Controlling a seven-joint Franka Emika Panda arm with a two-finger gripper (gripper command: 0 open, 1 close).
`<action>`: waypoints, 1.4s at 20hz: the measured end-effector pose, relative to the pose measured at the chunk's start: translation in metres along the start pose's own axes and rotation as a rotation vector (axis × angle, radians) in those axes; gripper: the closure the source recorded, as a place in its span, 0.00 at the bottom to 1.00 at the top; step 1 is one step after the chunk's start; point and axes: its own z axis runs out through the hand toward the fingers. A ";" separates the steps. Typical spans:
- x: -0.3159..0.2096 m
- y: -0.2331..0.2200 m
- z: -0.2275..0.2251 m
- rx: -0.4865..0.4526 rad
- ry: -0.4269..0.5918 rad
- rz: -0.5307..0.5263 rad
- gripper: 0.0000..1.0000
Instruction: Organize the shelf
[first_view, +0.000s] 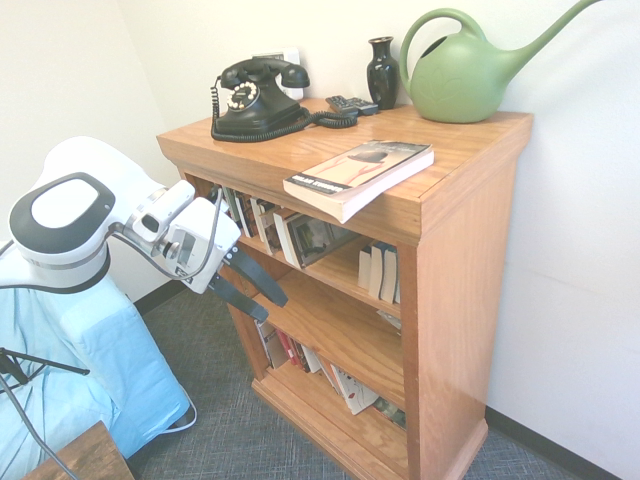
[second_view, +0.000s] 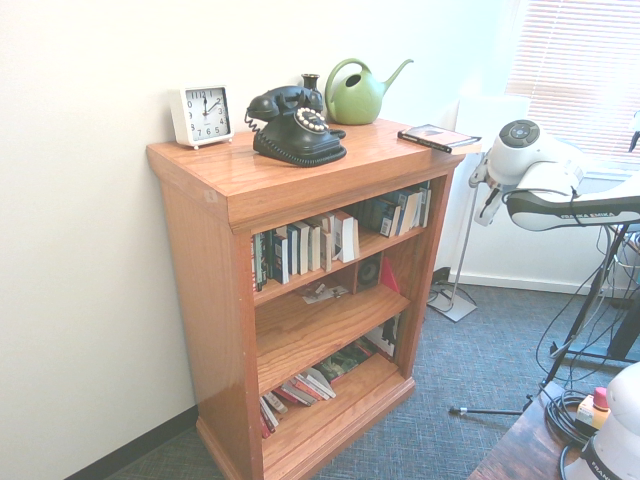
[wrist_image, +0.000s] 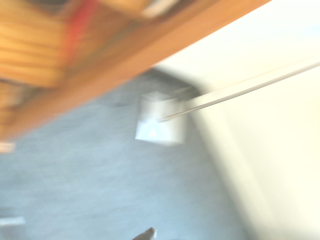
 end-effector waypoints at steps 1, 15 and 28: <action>0.005 0.000 -0.004 -0.024 0.045 -0.029 0.00; 0.060 -0.045 -0.027 -0.039 0.534 -0.291 0.00; 0.085 -0.068 0.009 -0.016 0.550 -0.295 0.00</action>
